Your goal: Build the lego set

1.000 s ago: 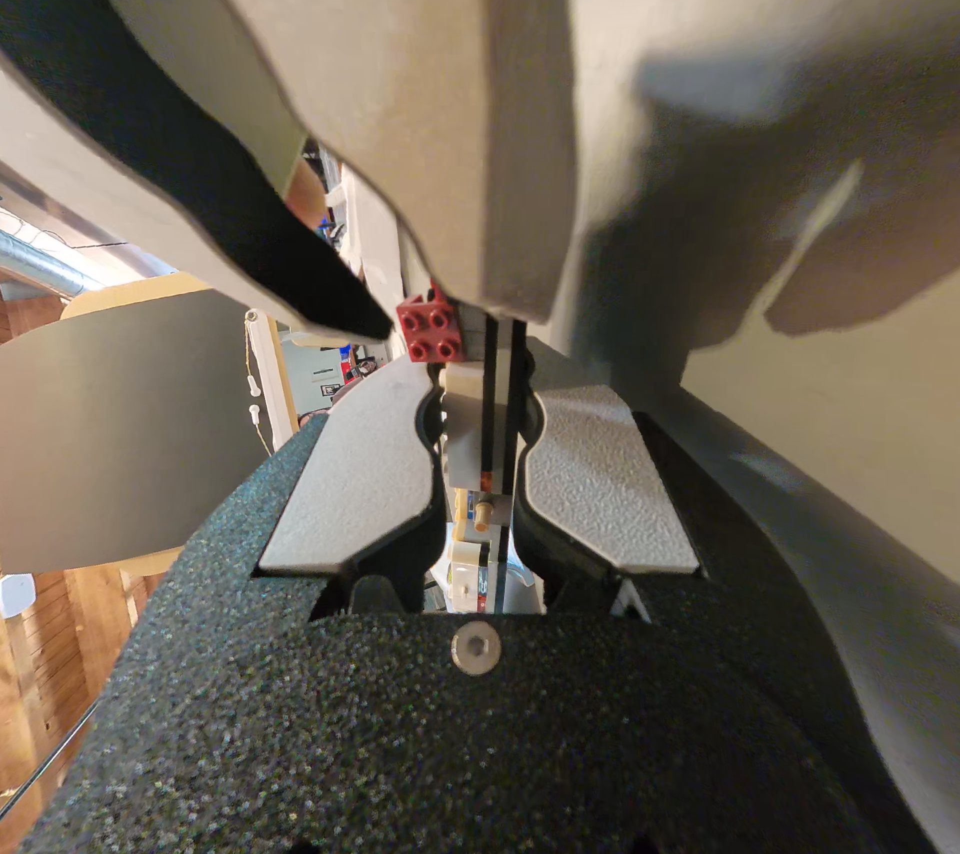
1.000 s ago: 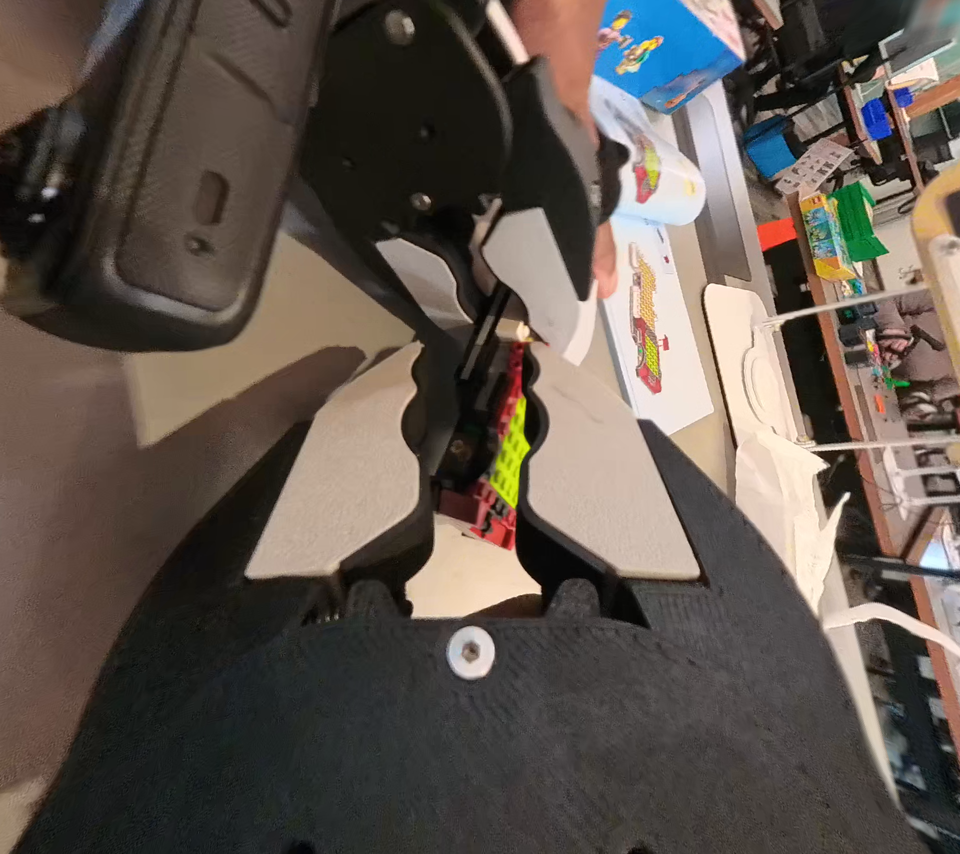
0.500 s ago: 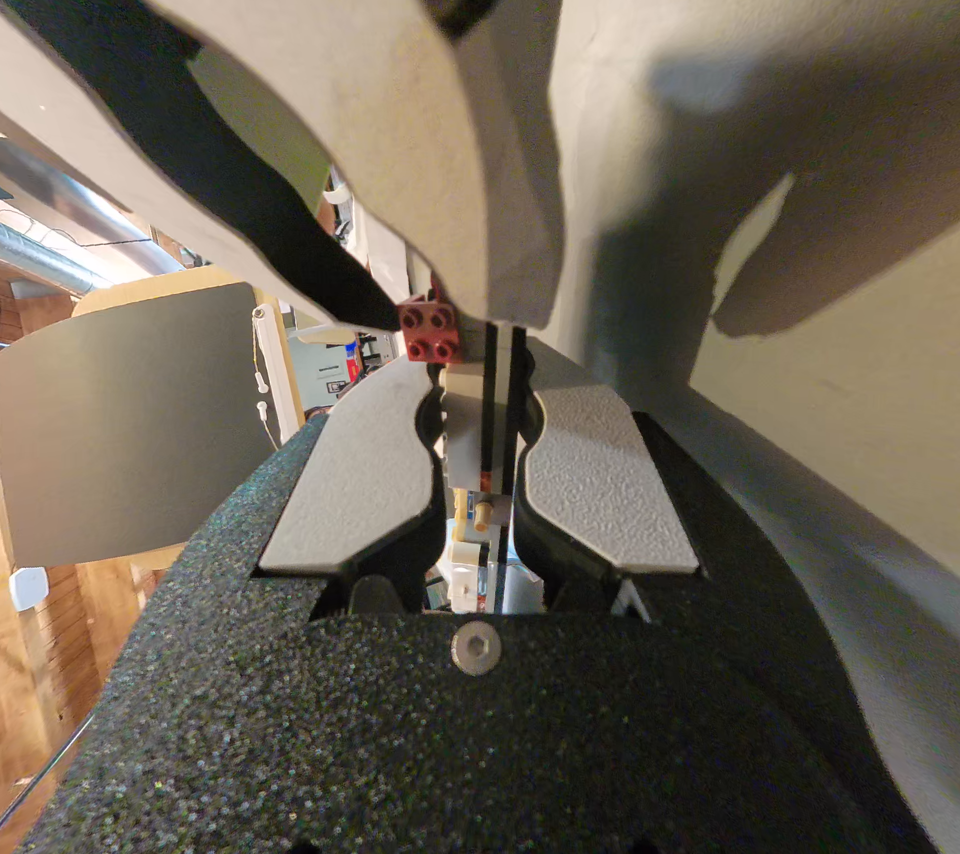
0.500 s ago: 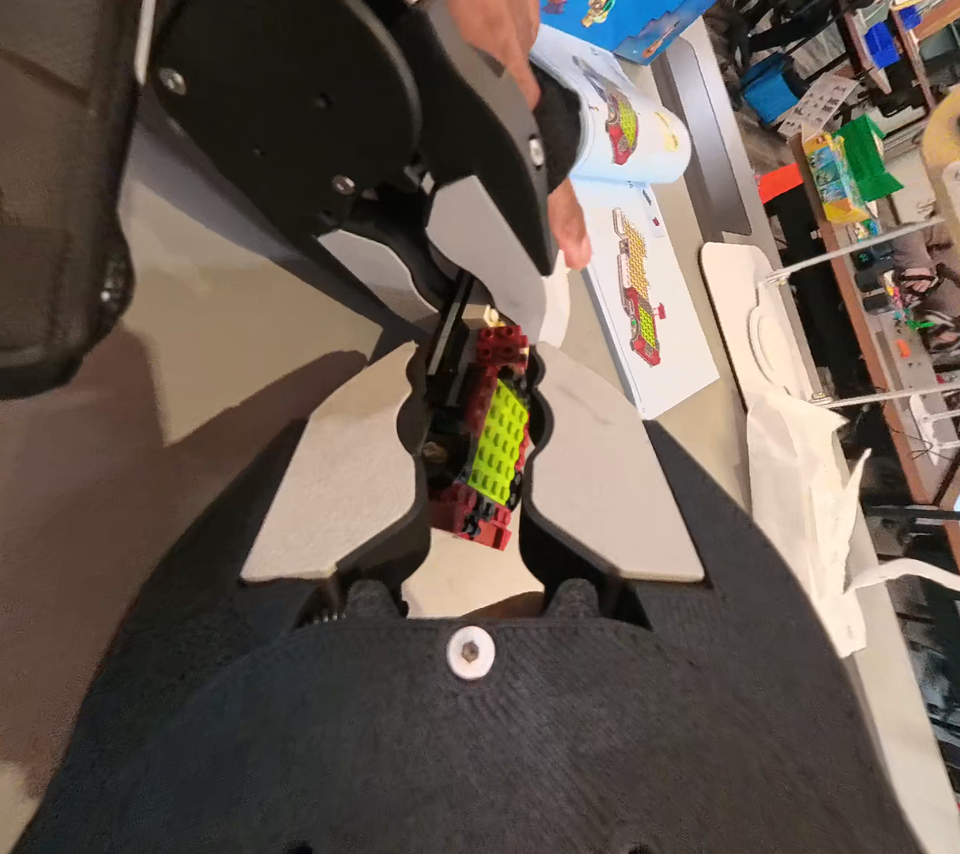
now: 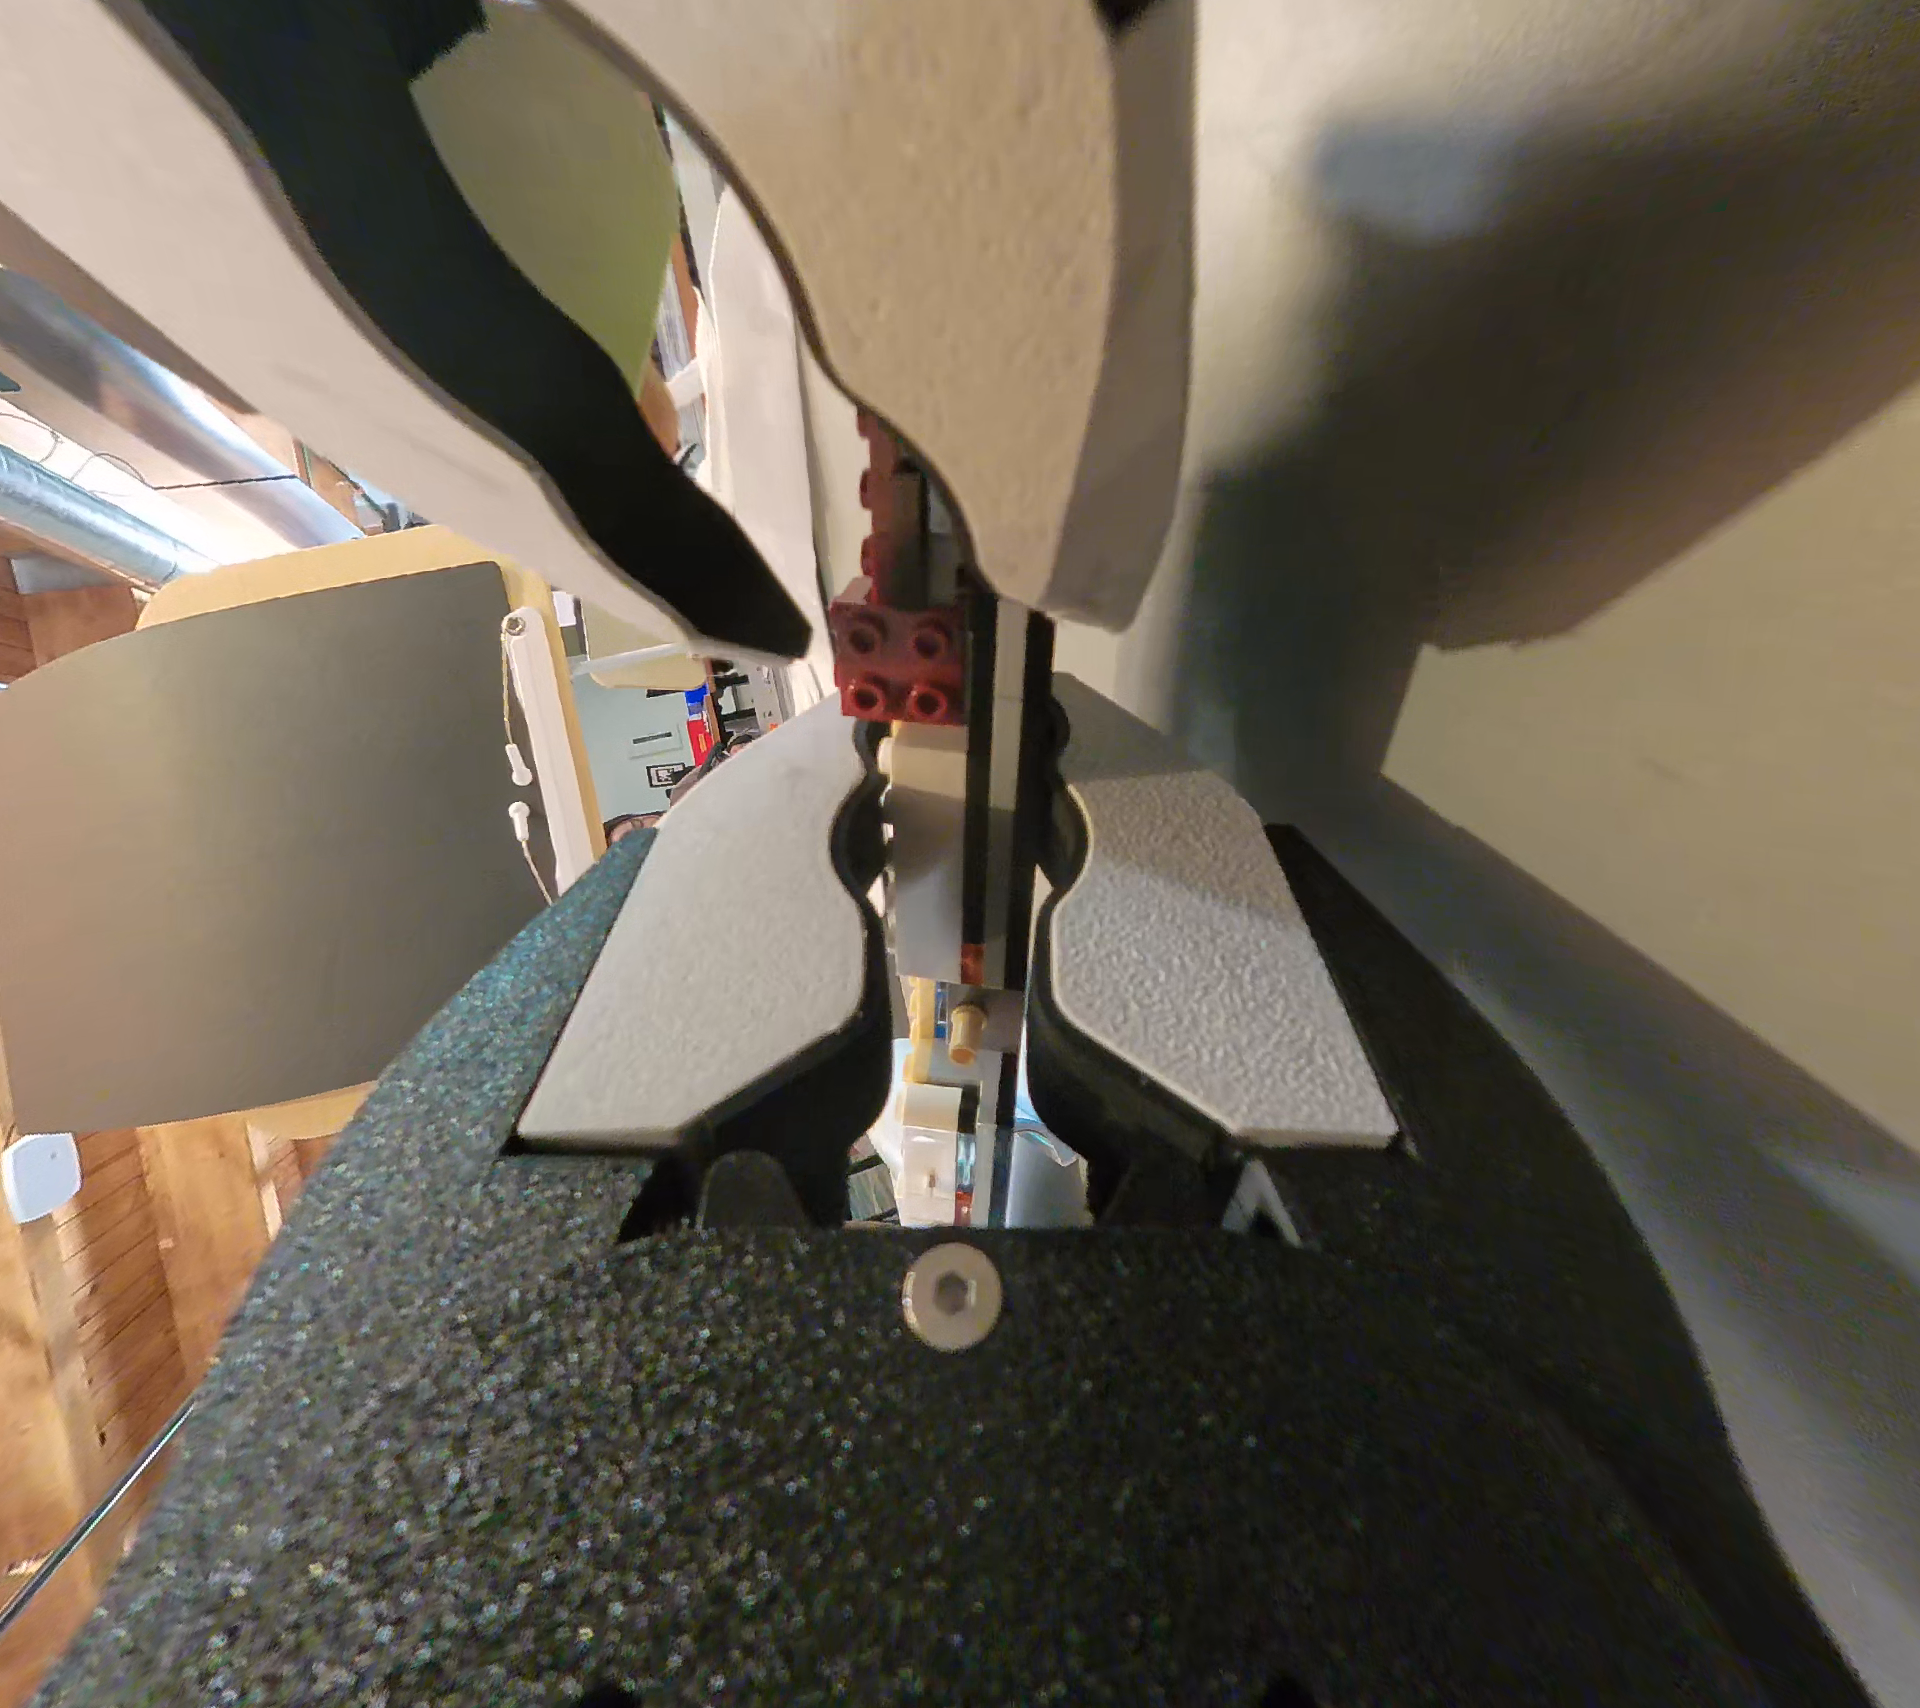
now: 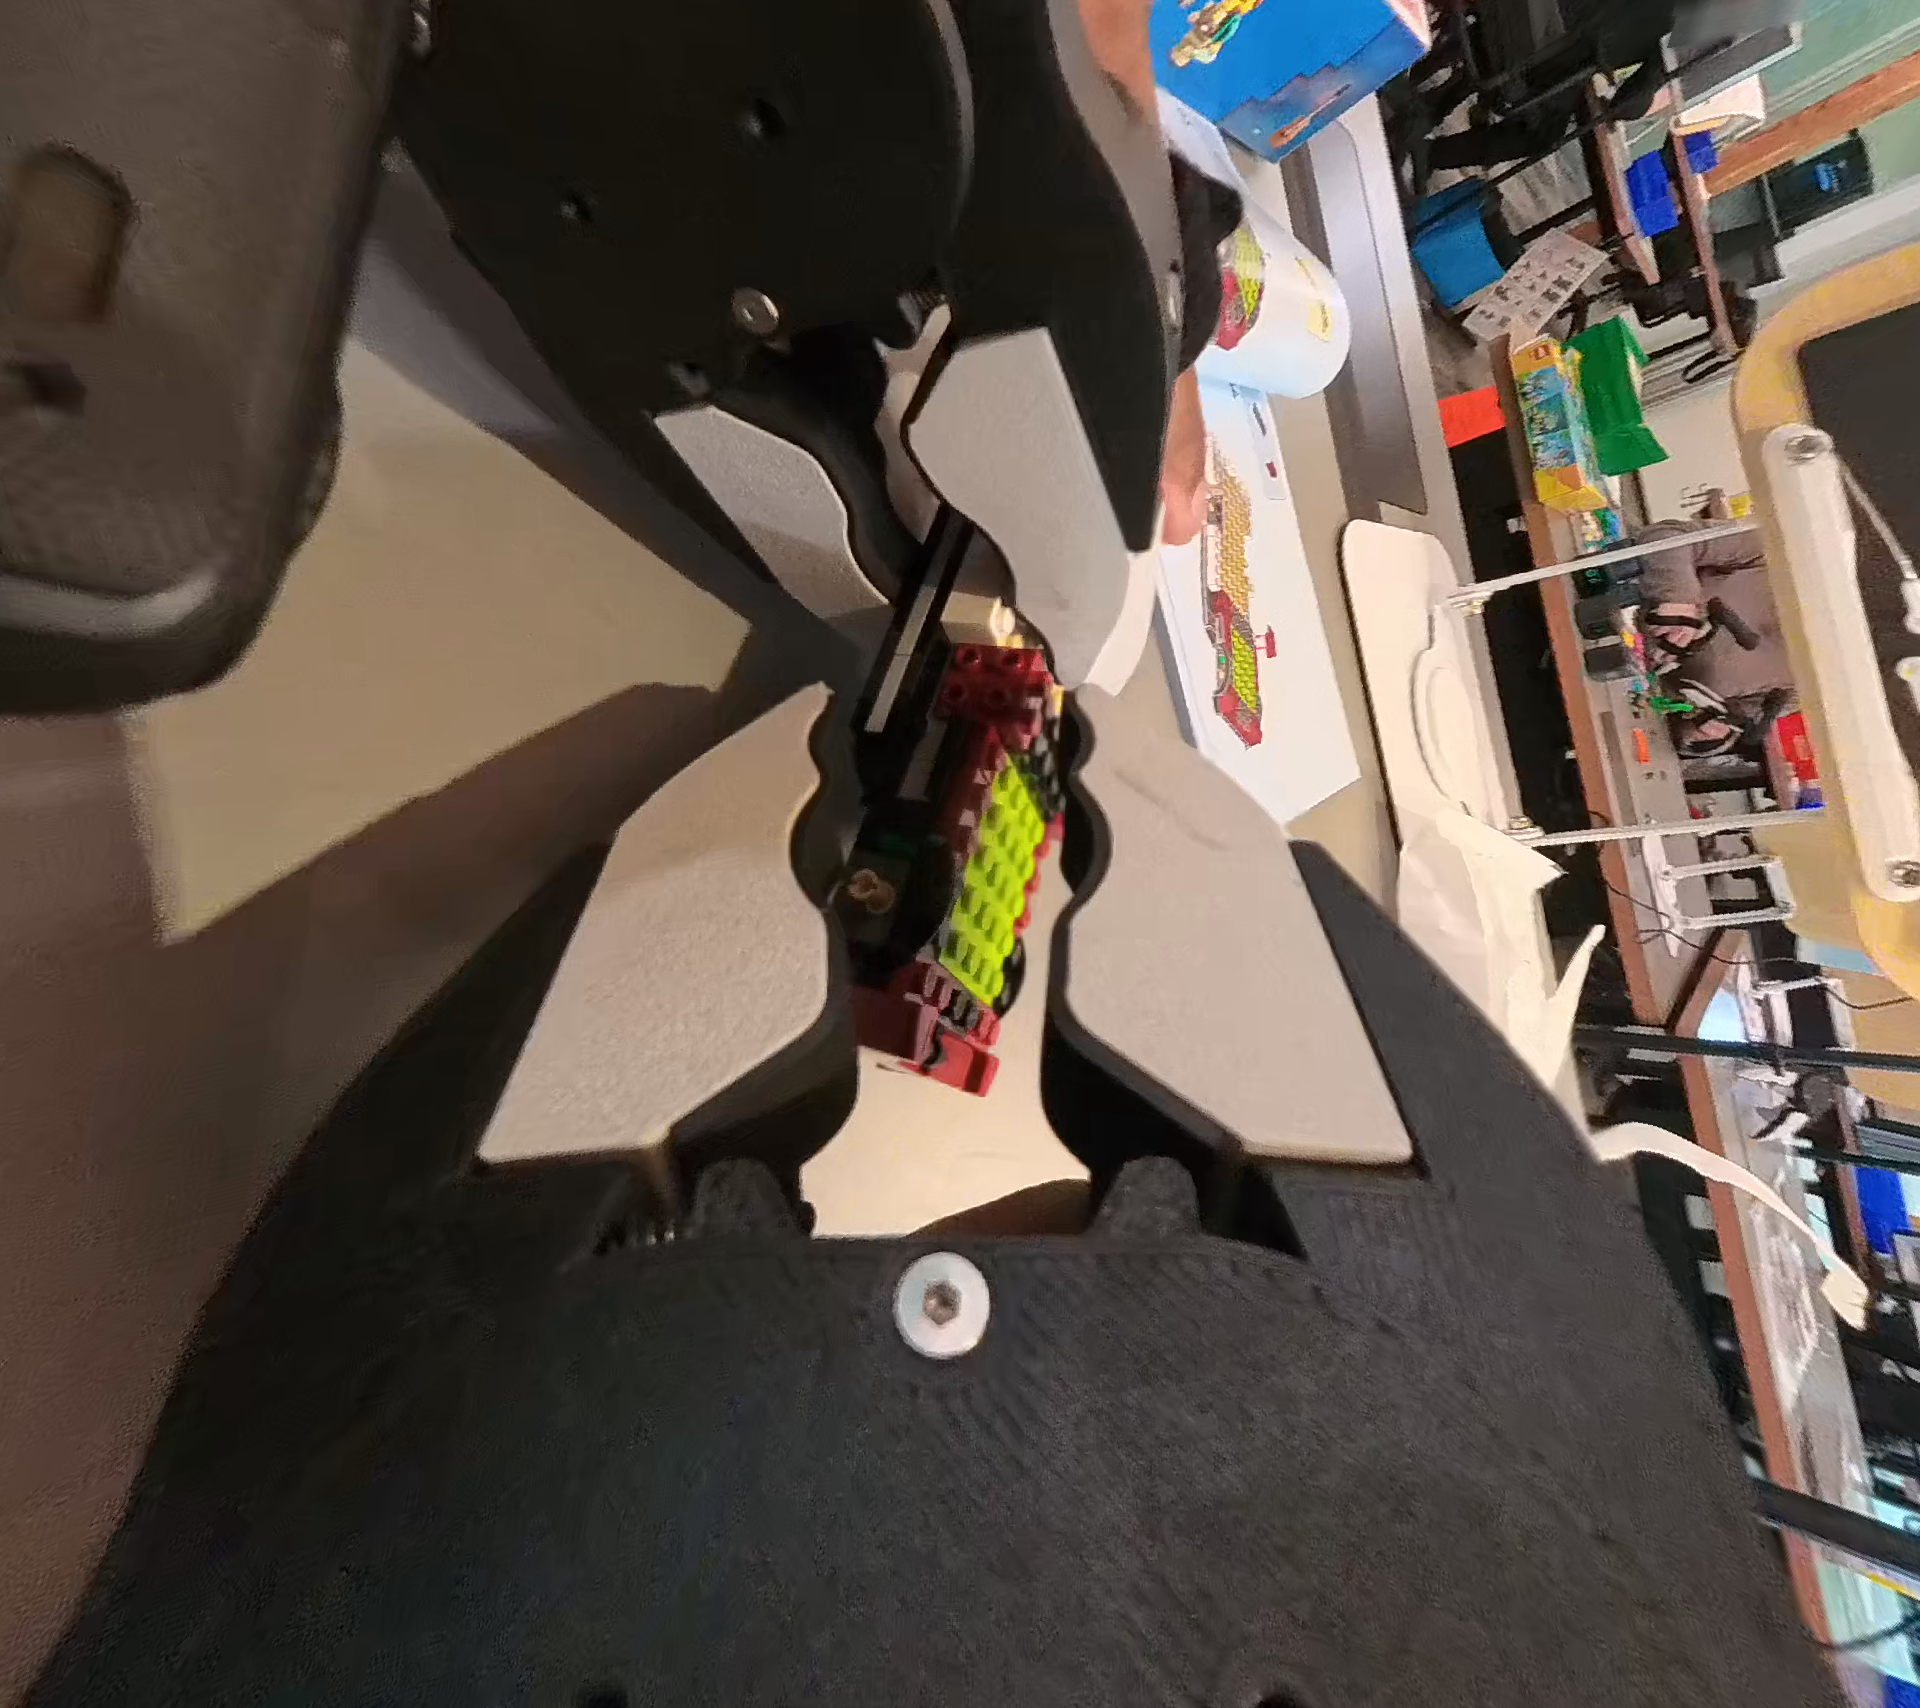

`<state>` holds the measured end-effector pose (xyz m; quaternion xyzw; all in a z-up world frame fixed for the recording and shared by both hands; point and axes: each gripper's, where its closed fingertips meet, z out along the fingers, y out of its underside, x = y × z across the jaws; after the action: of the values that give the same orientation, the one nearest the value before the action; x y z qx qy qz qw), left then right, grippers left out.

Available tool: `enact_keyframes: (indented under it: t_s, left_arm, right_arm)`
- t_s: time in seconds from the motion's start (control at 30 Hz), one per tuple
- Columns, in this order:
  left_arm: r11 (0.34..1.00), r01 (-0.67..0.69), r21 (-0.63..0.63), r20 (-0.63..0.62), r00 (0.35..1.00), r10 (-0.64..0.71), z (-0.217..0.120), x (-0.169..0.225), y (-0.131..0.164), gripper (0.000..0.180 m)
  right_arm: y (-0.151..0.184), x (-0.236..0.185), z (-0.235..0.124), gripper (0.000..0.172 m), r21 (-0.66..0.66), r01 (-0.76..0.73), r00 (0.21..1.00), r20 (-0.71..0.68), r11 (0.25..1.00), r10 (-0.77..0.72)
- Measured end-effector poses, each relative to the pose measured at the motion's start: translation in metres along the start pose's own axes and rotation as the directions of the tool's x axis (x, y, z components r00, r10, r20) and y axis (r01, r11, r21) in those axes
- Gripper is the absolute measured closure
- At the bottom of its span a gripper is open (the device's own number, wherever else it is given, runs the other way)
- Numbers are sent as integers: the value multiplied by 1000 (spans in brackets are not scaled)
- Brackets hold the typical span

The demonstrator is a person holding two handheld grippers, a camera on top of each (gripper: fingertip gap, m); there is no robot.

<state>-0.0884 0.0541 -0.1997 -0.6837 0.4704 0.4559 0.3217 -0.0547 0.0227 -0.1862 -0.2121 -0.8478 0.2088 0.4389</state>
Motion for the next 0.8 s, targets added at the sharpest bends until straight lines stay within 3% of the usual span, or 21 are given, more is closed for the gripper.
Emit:
enact_keyframes:
  t_s: [0.8]
  left_arm:
    - [999, 36, 16, 91, 995, -37, -10, -23, -6, 155]
  right_arm:
    - [-11, 12, -9, 139, 12, 219, 960, -181, 976, -213]
